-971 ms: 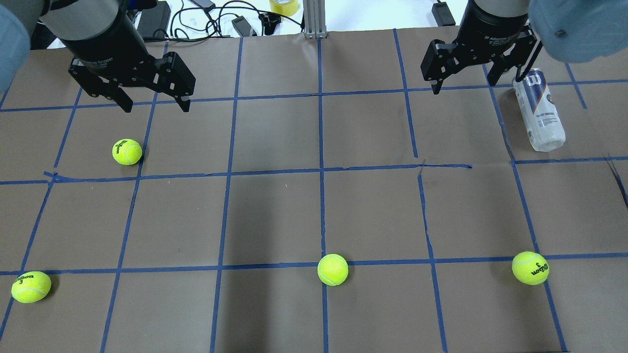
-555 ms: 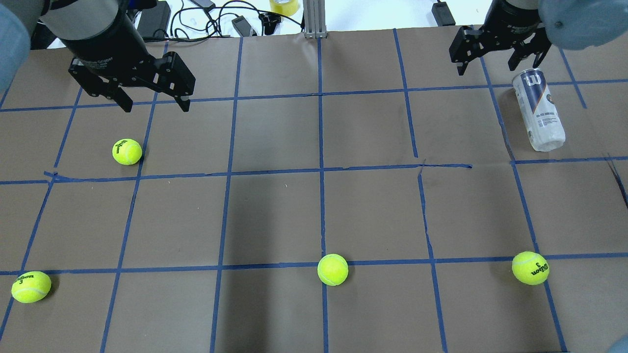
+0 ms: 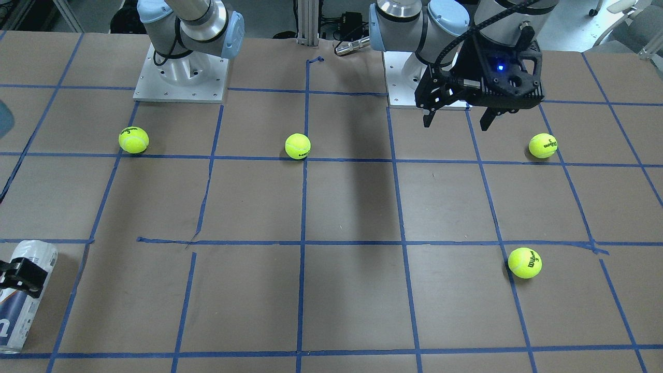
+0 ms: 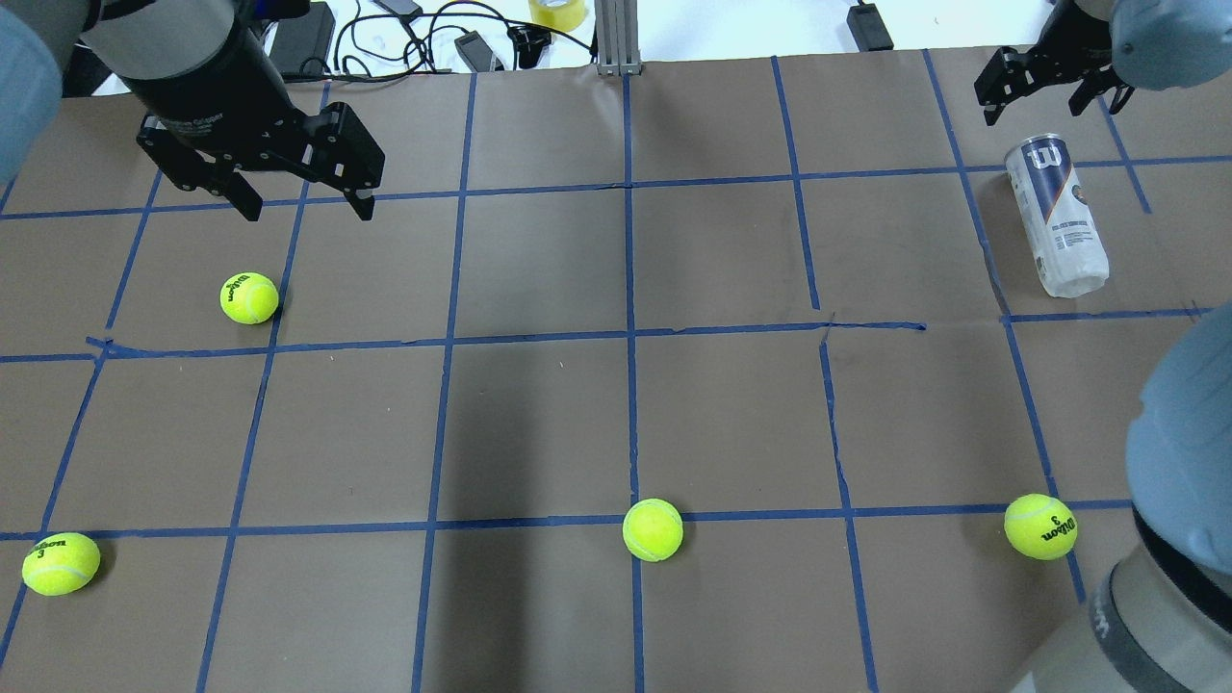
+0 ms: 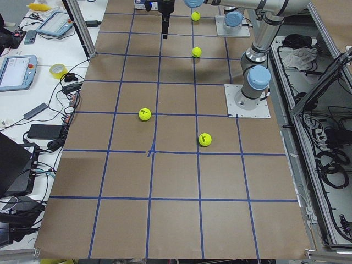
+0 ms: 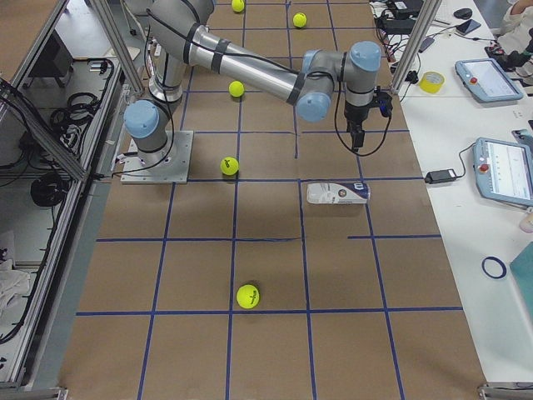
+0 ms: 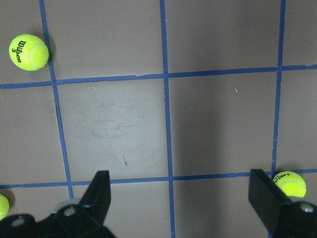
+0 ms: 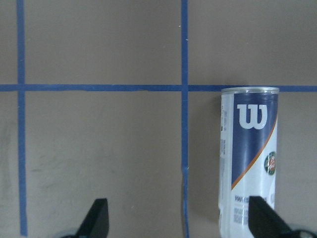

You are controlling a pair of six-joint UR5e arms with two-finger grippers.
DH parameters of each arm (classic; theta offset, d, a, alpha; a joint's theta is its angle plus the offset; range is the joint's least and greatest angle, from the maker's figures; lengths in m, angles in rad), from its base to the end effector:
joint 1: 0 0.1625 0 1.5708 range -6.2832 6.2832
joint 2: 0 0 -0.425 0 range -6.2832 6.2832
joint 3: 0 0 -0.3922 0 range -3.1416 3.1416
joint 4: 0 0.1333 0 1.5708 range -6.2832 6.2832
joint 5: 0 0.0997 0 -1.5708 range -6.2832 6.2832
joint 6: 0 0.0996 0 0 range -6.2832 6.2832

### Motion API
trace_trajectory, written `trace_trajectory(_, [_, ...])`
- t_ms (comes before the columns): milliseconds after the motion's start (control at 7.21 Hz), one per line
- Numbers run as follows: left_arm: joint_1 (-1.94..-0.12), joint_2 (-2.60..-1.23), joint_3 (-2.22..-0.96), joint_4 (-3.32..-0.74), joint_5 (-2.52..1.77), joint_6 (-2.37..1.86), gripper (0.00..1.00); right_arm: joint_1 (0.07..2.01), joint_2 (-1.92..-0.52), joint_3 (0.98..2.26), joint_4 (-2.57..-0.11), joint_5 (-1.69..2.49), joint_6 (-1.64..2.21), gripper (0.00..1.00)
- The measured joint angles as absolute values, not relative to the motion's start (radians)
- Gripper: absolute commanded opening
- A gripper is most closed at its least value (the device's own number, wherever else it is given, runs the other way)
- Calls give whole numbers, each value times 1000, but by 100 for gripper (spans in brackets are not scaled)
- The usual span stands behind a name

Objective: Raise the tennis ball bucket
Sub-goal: 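Lower the right gripper over the can top and close on it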

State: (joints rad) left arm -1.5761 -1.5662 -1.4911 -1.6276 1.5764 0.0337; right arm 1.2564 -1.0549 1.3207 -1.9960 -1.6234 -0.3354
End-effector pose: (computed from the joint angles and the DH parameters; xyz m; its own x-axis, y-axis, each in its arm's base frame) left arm -0.1353 -0.4905 0.5237 -0.9992 0.0388 -0.0065 0.0390 0.9989 -0.0273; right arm -0.0954 -0.7075 0.3468 -0.9948 -0.0099 0.1013 -0.0234 0.9909 -0.1328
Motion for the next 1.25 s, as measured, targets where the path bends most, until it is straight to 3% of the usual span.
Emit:
trace_trajectory(555, [-1575, -1566, -1493, -1628, 1577, 34, 100, 1168, -833, 1205, -2018, -1571, -444, 100])
trace_trajectory(1248, [-1574, -1566, -1493, -1628, 1577, 33, 100, 1156, -765, 1206, -2102, -1560, -463, 98])
